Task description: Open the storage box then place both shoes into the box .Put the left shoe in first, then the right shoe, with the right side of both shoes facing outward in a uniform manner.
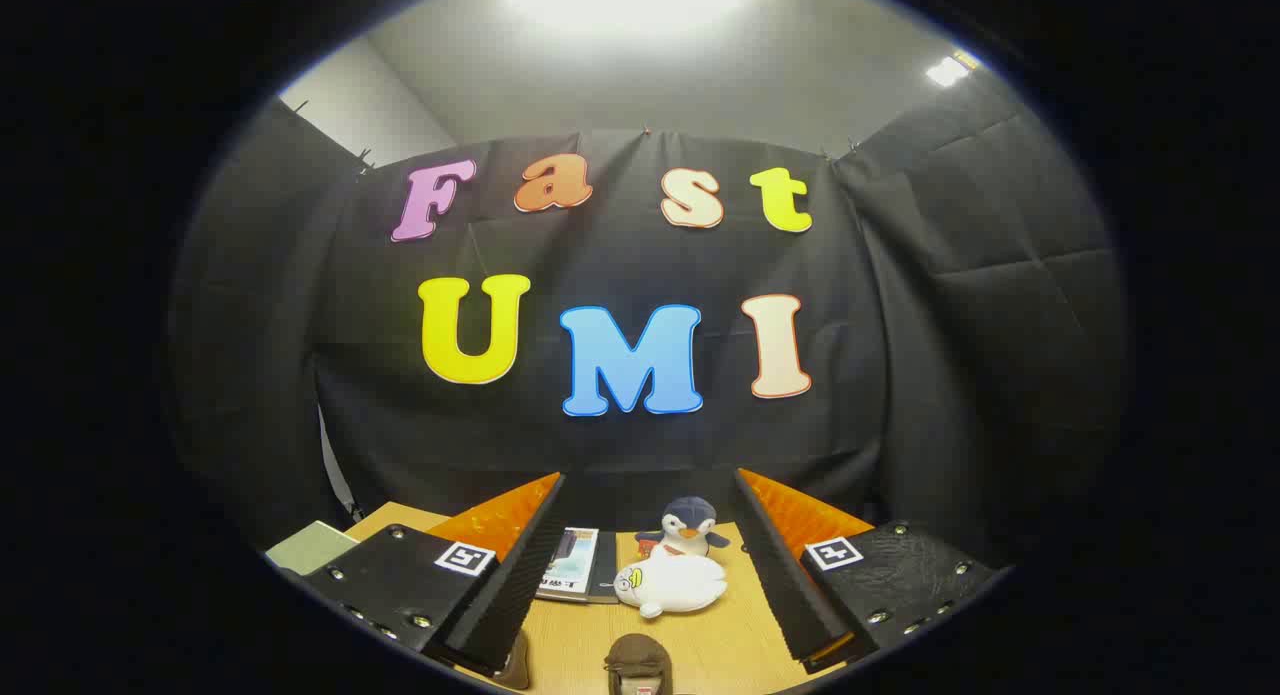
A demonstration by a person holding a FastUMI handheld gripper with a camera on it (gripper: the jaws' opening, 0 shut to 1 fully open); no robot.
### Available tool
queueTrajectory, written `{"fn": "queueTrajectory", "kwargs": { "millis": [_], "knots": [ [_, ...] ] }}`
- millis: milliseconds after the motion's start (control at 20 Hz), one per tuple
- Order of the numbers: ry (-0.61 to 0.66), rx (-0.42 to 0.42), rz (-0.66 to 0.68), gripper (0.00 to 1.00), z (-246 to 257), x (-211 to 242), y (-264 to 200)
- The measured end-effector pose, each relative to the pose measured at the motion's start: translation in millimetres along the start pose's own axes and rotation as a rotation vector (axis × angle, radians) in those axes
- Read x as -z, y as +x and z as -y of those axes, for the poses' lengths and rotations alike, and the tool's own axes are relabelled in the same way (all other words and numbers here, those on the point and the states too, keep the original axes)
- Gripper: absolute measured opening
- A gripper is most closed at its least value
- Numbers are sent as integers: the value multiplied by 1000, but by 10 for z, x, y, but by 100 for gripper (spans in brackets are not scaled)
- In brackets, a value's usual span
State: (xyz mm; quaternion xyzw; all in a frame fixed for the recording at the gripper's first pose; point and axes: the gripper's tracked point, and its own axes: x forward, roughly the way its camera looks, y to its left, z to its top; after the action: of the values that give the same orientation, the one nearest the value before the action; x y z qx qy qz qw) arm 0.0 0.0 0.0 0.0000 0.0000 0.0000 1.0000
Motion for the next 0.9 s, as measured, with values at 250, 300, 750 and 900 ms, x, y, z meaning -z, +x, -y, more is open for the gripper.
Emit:
{"fn": "queueTrajectory", "kwargs": {
  "millis": [250, 300, 750, 900],
  "knots": [
    [6, -23, 32, 97, -102, -184, 35],
    [8, -19, 43, 97, -115, -189, 37],
    [34, -39, 30, 97, -248, -82, 53],
    [50, -93, 24, 98, -343, -53, 102]
  ]
}}
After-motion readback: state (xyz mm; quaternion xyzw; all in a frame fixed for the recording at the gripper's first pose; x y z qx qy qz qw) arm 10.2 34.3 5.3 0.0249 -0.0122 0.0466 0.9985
